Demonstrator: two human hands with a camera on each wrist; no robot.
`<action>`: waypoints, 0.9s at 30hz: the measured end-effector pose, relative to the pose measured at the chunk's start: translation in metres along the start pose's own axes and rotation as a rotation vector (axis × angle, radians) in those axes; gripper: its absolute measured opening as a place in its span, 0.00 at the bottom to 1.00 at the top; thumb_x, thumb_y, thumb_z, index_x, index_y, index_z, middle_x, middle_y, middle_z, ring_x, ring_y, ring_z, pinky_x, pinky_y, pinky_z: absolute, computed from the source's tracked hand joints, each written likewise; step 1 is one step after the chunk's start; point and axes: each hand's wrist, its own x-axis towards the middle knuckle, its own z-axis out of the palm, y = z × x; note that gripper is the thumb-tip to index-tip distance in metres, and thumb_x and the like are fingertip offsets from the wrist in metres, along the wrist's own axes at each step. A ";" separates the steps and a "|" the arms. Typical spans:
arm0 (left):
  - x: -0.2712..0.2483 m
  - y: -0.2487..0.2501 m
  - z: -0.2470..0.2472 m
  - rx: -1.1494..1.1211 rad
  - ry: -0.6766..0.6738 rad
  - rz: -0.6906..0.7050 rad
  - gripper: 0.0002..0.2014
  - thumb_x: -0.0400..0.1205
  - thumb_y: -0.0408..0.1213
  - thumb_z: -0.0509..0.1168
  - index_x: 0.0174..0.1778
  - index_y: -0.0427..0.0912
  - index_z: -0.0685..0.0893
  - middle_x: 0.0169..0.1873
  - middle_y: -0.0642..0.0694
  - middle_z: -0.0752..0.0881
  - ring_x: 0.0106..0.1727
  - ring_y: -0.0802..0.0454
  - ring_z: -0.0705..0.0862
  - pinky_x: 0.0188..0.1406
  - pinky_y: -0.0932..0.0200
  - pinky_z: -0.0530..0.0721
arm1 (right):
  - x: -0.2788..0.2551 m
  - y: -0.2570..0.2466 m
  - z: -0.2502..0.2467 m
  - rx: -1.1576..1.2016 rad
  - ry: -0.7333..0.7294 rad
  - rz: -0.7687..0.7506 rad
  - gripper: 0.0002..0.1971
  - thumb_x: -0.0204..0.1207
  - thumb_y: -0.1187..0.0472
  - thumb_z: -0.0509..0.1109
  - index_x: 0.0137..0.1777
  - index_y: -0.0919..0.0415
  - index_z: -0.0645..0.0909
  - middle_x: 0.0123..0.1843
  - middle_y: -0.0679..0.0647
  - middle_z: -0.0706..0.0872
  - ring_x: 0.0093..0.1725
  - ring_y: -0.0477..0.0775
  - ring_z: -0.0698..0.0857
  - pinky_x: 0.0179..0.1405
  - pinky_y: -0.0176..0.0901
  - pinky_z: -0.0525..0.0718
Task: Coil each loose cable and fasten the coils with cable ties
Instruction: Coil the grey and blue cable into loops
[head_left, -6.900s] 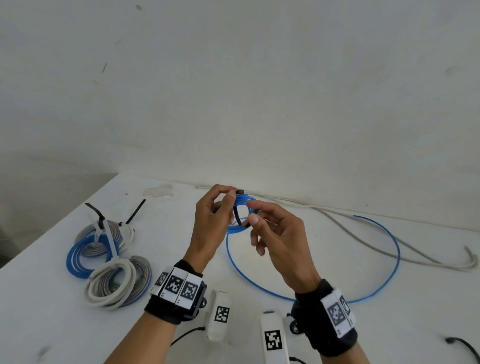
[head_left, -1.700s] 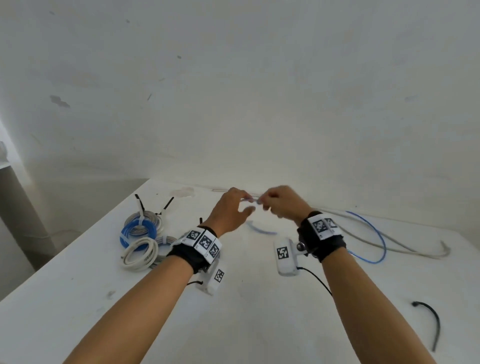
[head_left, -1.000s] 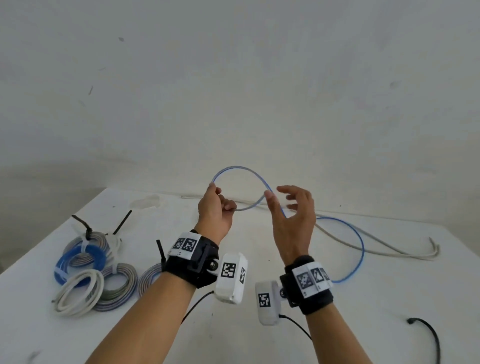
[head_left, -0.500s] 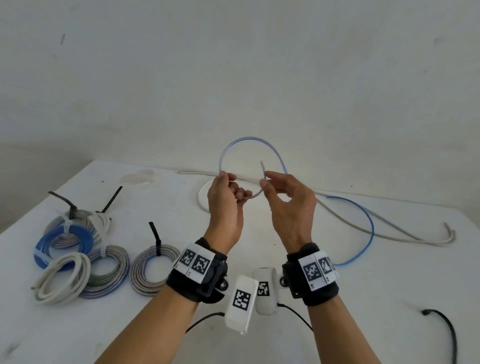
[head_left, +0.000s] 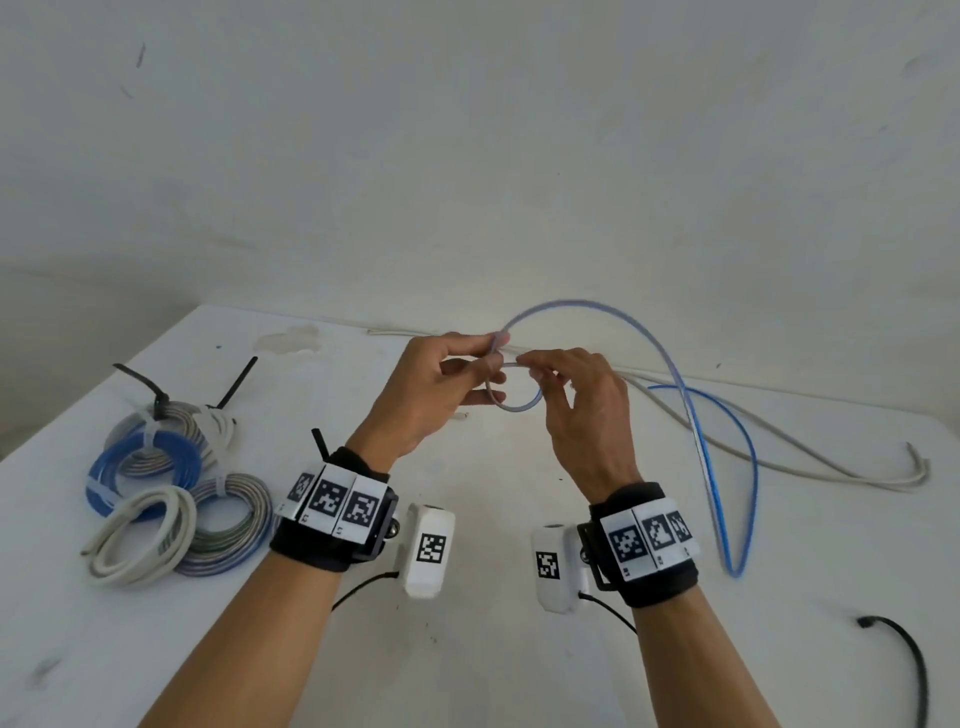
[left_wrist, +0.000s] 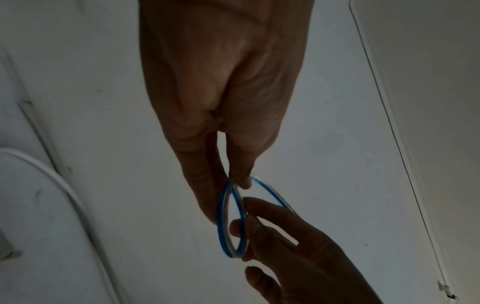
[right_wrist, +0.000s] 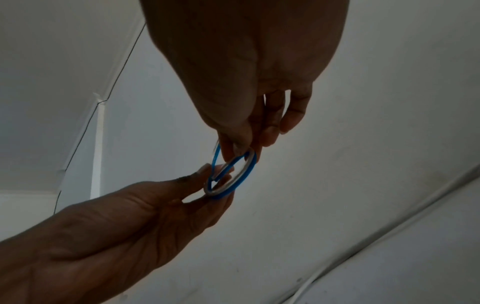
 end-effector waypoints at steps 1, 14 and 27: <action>-0.001 0.000 0.000 0.026 -0.024 -0.014 0.13 0.85 0.28 0.69 0.65 0.33 0.88 0.51 0.36 0.88 0.47 0.44 0.91 0.49 0.51 0.92 | 0.000 -0.001 0.001 0.009 -0.007 -0.003 0.11 0.84 0.67 0.69 0.55 0.53 0.91 0.48 0.47 0.91 0.47 0.51 0.82 0.47 0.45 0.80; -0.004 0.008 -0.013 0.315 -0.126 -0.097 0.07 0.82 0.28 0.73 0.55 0.33 0.91 0.44 0.35 0.92 0.45 0.43 0.93 0.49 0.51 0.93 | -0.003 -0.029 -0.001 -0.225 -0.067 0.126 0.17 0.87 0.52 0.68 0.74 0.43 0.81 0.49 0.48 0.91 0.55 0.55 0.87 0.45 0.46 0.77; -0.002 0.018 -0.024 0.054 -0.082 -0.102 0.09 0.81 0.29 0.73 0.56 0.32 0.90 0.40 0.37 0.91 0.44 0.46 0.91 0.47 0.55 0.91 | 0.005 -0.022 -0.012 0.245 -0.029 0.229 0.10 0.86 0.65 0.69 0.60 0.57 0.90 0.48 0.51 0.90 0.42 0.51 0.90 0.40 0.47 0.91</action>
